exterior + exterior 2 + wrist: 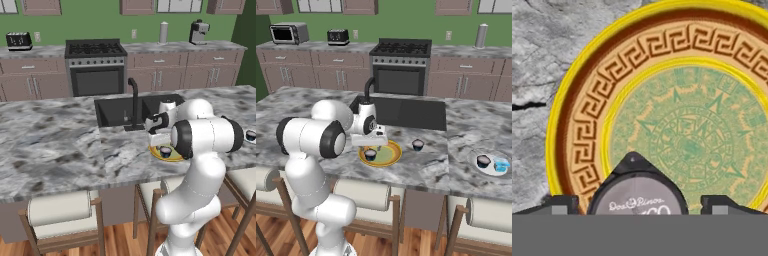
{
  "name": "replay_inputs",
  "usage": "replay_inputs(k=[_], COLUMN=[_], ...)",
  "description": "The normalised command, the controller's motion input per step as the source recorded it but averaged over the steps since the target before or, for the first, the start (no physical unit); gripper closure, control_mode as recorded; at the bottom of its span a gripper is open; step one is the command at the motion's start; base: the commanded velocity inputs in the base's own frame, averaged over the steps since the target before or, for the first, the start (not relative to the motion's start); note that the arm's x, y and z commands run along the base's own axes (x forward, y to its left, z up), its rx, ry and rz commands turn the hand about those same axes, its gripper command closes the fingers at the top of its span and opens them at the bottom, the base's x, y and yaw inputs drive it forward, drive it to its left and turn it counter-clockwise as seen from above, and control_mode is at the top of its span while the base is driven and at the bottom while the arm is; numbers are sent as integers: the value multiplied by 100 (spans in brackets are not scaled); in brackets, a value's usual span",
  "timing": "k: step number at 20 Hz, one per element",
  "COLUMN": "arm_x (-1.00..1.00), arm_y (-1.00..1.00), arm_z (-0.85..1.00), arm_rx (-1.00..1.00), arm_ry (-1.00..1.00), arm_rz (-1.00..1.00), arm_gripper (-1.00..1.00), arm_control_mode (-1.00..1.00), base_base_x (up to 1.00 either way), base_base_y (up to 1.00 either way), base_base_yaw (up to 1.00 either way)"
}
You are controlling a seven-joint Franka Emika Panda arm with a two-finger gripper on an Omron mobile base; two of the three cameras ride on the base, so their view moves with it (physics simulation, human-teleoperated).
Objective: Place two yogurt containers on each plate.
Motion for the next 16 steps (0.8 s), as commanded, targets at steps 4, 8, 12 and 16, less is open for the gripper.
replay_inputs(k=[4,8,12,16], arm_x=[10,16,0,0], arm_y=[0,-26,-68,-73], arm_z=[20,50,45,34], arm_rx=[7,5,0,0], arm_ry=[-1,-7,-2,0], arm_rz=[0,-1,-16,-30], arm_gripper=[-100,-100,-100,-100], arm_control_mode=[-100,-100,-100,-100], base_base_x=[0,0,0,0], base_base_y=[0,0,0,0], base_base_yaw=[0,0,0,0])
